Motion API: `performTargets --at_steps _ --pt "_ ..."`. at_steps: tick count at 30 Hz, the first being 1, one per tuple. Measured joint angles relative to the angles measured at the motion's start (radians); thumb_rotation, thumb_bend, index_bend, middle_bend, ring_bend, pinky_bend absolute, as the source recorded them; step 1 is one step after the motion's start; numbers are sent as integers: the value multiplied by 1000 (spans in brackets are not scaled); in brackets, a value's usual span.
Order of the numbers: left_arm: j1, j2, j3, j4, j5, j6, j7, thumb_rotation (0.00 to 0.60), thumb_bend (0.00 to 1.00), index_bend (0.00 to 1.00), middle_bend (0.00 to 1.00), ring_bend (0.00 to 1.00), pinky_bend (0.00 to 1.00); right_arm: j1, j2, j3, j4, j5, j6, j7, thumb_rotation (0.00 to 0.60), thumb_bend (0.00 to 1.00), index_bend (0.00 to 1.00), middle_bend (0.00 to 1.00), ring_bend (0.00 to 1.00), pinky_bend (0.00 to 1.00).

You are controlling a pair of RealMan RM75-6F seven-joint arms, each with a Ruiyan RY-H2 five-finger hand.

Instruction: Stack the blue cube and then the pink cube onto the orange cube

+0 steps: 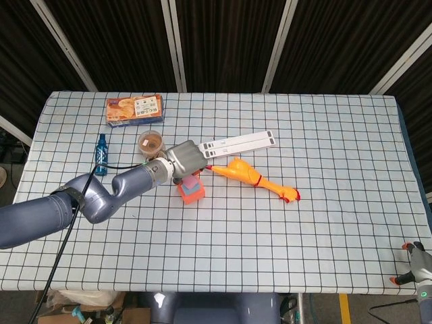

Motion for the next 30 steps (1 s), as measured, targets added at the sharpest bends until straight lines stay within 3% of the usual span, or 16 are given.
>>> performTargets --at_steps 11,30 --pt "-15 22 -2 -10 0 -13 -26 600 347 772 764 768 920 2 0 -1 5 5 -8 0 600 123 210 80 241 264" --pt "-35 12 43 18 -22 -17 -43 600 351 781 765 769 919 2 5 -1 1 6 -9 5 600 122 210 80 241 264"
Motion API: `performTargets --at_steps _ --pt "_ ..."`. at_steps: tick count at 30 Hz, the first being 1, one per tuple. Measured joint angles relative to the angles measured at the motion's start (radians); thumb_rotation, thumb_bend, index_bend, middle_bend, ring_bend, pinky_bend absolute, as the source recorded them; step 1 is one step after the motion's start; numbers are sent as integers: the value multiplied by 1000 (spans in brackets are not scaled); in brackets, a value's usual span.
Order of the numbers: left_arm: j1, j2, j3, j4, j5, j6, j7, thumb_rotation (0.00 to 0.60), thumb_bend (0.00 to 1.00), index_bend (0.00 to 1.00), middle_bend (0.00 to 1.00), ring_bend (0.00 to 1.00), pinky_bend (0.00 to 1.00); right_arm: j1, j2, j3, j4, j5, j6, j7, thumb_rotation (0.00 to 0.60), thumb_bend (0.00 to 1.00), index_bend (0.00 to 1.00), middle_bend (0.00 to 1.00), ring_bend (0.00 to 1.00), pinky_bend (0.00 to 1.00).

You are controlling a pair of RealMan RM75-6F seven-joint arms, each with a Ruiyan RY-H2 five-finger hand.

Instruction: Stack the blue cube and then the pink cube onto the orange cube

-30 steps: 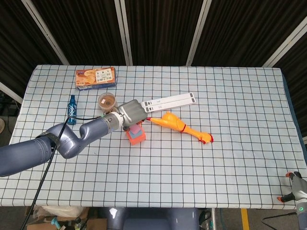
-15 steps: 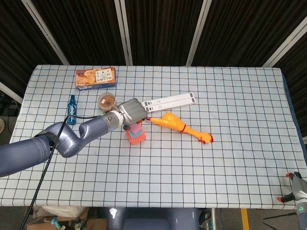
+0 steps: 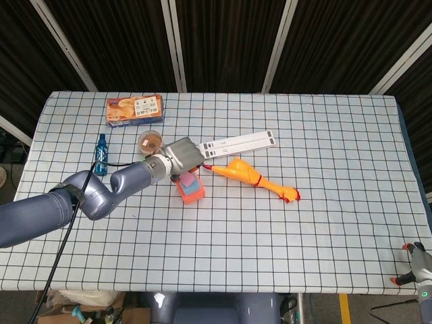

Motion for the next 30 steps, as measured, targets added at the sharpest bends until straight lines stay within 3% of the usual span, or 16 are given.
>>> performTargets --at_steps 26,30 --pt "-28 -11 32 -1 -25 10 -14 600 351 784 766 770 919 -2 11 1 -8 -6 -2 13 600 122 210 80 241 264" --pt "-32 -11 37 1 -31 17 -14 600 351 738 763 770 916 -1 10 1 -6 -6 -3 14 600 122 210 80 241 263"
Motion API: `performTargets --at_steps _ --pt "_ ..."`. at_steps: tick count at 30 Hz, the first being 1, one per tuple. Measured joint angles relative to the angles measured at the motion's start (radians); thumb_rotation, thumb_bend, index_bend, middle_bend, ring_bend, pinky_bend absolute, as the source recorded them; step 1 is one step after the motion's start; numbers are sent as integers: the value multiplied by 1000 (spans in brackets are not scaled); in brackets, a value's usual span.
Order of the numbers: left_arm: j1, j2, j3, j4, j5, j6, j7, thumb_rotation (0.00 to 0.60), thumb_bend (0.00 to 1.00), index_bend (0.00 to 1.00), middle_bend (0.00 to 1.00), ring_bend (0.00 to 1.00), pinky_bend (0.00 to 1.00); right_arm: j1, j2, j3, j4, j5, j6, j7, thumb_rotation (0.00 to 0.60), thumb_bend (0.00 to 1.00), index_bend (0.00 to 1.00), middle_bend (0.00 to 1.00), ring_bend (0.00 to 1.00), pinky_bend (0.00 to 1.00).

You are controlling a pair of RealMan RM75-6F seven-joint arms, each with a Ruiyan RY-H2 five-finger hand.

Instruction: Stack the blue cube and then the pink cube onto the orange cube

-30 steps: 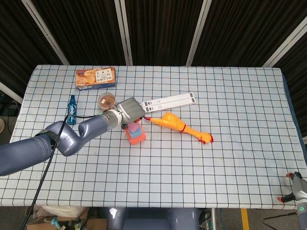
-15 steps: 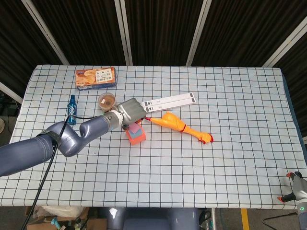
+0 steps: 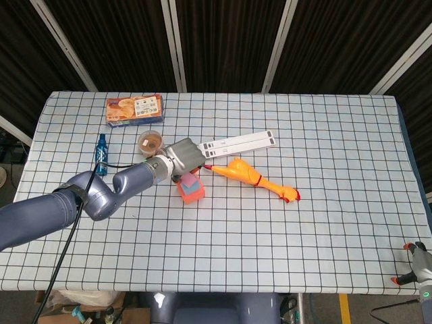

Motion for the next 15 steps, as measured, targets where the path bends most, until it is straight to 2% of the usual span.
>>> performTargets --at_steps 8,15 --pt "-13 2 10 -3 -9 3 5 600 338 611 760 767 909 1 2 -1 -2 2 -3 2 600 122 210 80 241 264" --pt "-22 4 15 -8 -20 5 4 600 337 586 760 767 909 4 7 -4 -5 8 -12 0 600 122 210 80 241 264"
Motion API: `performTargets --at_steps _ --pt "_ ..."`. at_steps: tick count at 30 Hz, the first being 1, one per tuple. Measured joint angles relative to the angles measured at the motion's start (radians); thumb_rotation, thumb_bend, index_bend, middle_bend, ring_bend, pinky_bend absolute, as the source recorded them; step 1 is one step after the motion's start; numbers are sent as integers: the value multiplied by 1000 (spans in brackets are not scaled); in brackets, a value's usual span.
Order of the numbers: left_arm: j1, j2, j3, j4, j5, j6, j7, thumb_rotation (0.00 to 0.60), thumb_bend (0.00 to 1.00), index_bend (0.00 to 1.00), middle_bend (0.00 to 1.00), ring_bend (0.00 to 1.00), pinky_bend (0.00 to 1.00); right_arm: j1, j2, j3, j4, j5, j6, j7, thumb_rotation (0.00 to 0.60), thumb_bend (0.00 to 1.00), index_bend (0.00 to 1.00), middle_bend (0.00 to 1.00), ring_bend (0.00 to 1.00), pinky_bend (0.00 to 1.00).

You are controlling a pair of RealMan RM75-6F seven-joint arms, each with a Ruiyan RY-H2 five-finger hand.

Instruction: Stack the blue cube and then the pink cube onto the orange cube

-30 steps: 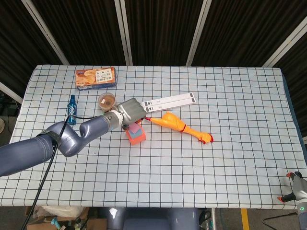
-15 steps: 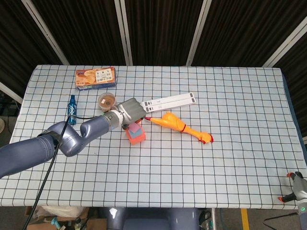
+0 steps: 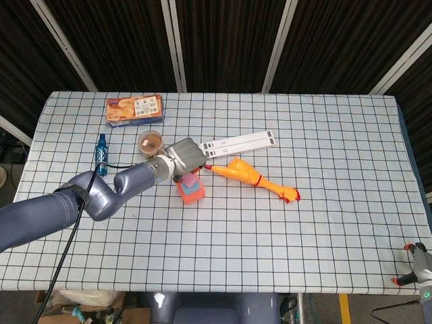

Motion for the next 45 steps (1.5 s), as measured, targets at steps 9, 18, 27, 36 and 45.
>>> performTargets --at_steps 9,18,27,36,45 --pt "-13 12 14 -13 -18 2 2 600 331 601 760 767 907 1 1 -1 1 -1 0 4 600 122 210 80 241 264" --pt "-23 11 31 -14 -34 -1 4 600 256 589 759 765 900 1 5 -1 -4 -5 2 7 600 122 210 80 241 264" --pt "-34 6 40 -12 -48 2 6 600 239 555 758 765 900 2 7 -1 -5 -3 -2 9 600 123 210 80 241 264" --pt "-47 6 53 -13 -65 1 8 600 239 570 758 765 900 2 9 -2 -5 -5 -3 14 600 123 210 80 241 263" --pt "-61 7 71 -7 -88 3 10 600 239 604 758 765 899 4 8 -3 -4 -3 -6 13 600 123 210 80 241 264"
